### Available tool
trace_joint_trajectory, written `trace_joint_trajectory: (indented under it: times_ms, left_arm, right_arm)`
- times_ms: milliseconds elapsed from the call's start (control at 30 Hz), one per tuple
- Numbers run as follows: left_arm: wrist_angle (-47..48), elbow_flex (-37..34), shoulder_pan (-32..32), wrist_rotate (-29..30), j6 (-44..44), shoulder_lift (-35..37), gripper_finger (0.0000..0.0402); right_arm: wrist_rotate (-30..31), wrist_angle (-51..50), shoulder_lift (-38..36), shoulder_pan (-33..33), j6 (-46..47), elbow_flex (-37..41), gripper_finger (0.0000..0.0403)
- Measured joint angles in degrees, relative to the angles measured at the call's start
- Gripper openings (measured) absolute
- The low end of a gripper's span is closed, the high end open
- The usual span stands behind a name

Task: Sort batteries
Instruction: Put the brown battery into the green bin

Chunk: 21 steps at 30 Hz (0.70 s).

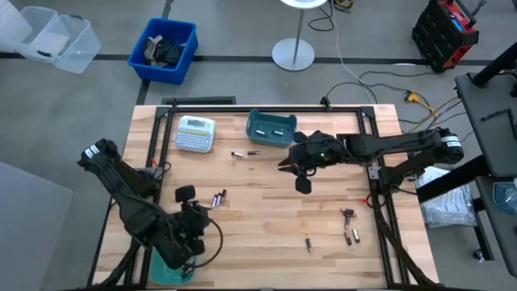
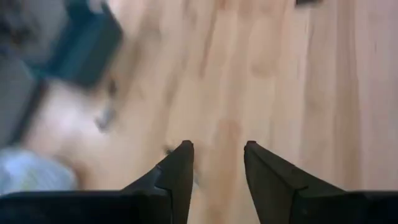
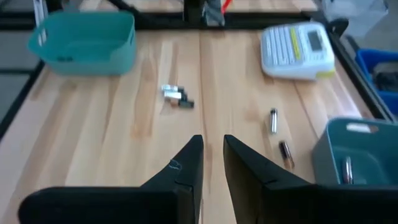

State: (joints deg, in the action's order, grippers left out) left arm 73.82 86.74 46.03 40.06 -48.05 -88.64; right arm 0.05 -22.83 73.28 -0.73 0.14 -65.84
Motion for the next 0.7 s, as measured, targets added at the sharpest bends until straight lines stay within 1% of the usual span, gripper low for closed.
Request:
trace_joint_trajectory:
  times_ms: [67,100,200,433,500,567,700]
  left_arm:
    - [-1.40,0.75,-0.22,3.62,6.58,0.04,0.0123]
    - [-2.48,0.77,-0.42,4.33,10.04,0.10,0.0123]
    - [-5.76,0.44,-1.90,4.43,18.42,0.26,0.0123]
    - [-11.94,-1.21,-7.51,4.34,33.55,0.44,0.0123]
    - [-15.70,-3.31,-9.39,2.42,39.34,0.90,0.0121]
    - [-21.25,-6.38,-11.73,-1.59,45.27,1.89,0.0117]
    - [-35.53,-16.23,-17.40,-9.80,56.49,6.33,0.0115]
  right_arm:
    - [-0.02,-3.09,0.00,0.00,-0.02,-0.62,0.0052]
    - [-0.02,-4.56,-0.02,0.00,-0.02,-0.71,0.0052]
    - [-0.02,-8.28,-0.09,-0.02,1.26,-0.86,0.0055]
    - [-0.04,-16.29,-0.92,-0.13,6.55,-0.86,0.0056]
    - [-0.05,-19.27,-1.34,-0.13,8.95,-0.86,0.0055]
    - [-0.05,-22.64,-1.55,-0.13,11.93,-0.86,0.0053]
    - [0.04,-28.47,-1.57,-0.13,16.91,-0.41,0.0053]
